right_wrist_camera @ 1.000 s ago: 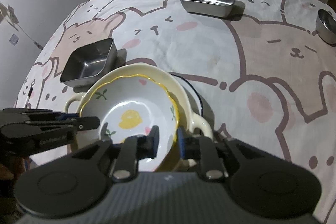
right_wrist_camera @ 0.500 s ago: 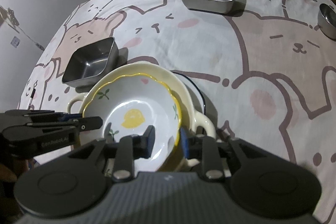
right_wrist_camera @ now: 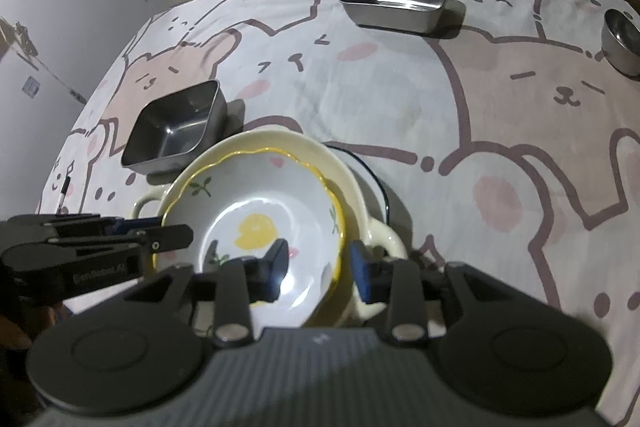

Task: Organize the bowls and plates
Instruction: 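Open both grippers to release the lemon bowl inside the cream bowl, then move both grippers to the dark square metal tray and grip its rim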

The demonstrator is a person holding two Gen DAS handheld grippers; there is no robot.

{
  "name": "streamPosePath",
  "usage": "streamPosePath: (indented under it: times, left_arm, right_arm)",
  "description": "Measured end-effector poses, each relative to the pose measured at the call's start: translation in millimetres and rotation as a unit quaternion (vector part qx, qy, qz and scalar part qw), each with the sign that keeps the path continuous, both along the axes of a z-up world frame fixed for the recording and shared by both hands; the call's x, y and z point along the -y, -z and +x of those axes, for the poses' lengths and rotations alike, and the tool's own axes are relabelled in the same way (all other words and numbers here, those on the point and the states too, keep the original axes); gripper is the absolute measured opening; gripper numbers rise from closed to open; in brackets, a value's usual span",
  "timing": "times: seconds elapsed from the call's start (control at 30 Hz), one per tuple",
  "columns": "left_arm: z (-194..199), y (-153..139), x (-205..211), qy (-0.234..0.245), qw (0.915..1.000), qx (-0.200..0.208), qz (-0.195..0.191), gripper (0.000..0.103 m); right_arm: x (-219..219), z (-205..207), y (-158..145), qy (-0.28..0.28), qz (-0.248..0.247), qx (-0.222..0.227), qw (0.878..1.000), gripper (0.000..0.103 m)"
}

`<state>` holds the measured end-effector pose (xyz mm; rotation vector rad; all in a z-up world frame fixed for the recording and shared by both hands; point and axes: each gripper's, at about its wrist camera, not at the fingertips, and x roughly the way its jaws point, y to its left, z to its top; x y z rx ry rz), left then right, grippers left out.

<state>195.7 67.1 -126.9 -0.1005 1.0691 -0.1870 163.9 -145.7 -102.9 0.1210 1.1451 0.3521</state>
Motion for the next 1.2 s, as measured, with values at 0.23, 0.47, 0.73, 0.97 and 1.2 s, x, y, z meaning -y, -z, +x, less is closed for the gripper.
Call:
streamPosePath:
  times: [0.23,0.47,0.73,0.97,1.2]
  left_arm:
    - [-10.0,-31.1,-5.0,-0.008,0.9982,0.06,-0.005,0.086]
    - [-0.1,-61.7,-39.2,-0.052,0.9917,0.116,-0.017,0.103]
    - [39.1,-57.5,-98.0,-0.131,0.9861,0.1,0.017,0.103]
    - [66.3,-19.2,-135.9,-0.157,0.9872,0.027,0.005,0.07]
    - [80.4,8.6,-141.7,-0.153,0.9881,-0.005,-0.011,0.044]
  right_arm:
    - [-0.2,-5.3,-16.5,-0.004,0.008,0.038,0.999,0.071]
    - [-16.0,11.0,-44.3,-0.02,0.019,0.114,0.993,0.103]
    - [-51.5,64.1,-53.4,-0.033,0.043,0.139,0.989,0.103]
    - [-84.5,109.3,-20.2,-0.013,0.058,0.063,0.996,0.09]
    - [-108.0,137.1,18.1,-0.015,0.081,-0.018,0.996,0.042]
